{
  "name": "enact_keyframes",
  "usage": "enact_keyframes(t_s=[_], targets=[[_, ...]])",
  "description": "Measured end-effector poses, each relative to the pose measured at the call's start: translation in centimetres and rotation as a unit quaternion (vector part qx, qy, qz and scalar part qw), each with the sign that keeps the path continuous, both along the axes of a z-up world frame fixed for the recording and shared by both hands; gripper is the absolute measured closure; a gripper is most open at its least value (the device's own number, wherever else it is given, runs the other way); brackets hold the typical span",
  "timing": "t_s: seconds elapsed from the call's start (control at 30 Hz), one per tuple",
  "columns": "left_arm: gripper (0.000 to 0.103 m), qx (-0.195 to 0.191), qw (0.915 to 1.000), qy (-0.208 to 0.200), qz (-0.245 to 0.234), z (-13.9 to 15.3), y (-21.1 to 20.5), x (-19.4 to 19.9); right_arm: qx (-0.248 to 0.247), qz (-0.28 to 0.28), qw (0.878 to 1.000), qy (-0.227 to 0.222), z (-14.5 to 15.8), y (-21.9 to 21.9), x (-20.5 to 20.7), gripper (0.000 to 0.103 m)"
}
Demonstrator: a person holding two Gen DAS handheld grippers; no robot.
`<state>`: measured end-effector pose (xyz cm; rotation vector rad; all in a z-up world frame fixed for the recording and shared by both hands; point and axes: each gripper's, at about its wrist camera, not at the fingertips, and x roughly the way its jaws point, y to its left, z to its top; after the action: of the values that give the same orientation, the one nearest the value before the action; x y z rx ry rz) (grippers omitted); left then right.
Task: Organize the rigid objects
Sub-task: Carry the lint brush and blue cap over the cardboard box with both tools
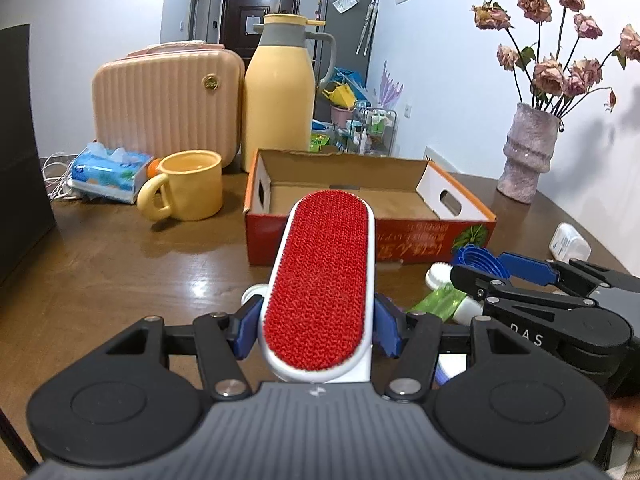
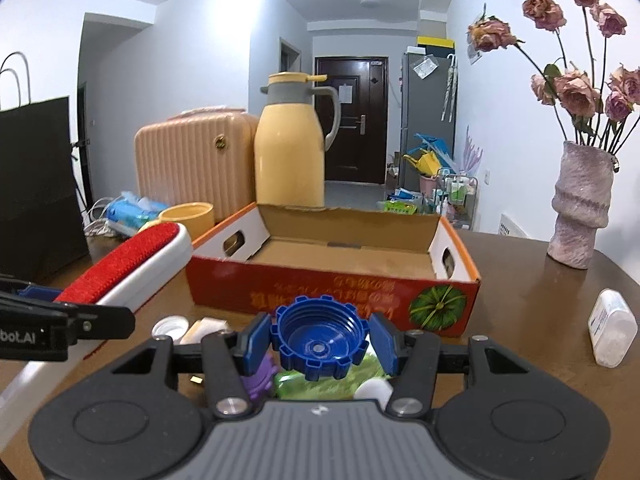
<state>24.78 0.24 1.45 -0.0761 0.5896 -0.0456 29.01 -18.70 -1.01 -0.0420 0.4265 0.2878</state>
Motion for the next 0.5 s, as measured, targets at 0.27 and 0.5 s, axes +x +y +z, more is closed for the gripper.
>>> enact_keyframes(t_s=[0.27, 0.5], targets=[[0.044, -0.014, 0.9998, -0.011, 0.001, 1.0, -1.0, 2.7, 0.015, -0.015, 1.0, -0.016, 1.4, -1.3, 2.2, 0.05], [0.044, -0.019, 0.9996, -0.018, 0.005, 1.8, -1.8, 5.4, 0.022, -0.022, 0.999, -0.027, 2.3, -1.4, 4.4, 0.05]])
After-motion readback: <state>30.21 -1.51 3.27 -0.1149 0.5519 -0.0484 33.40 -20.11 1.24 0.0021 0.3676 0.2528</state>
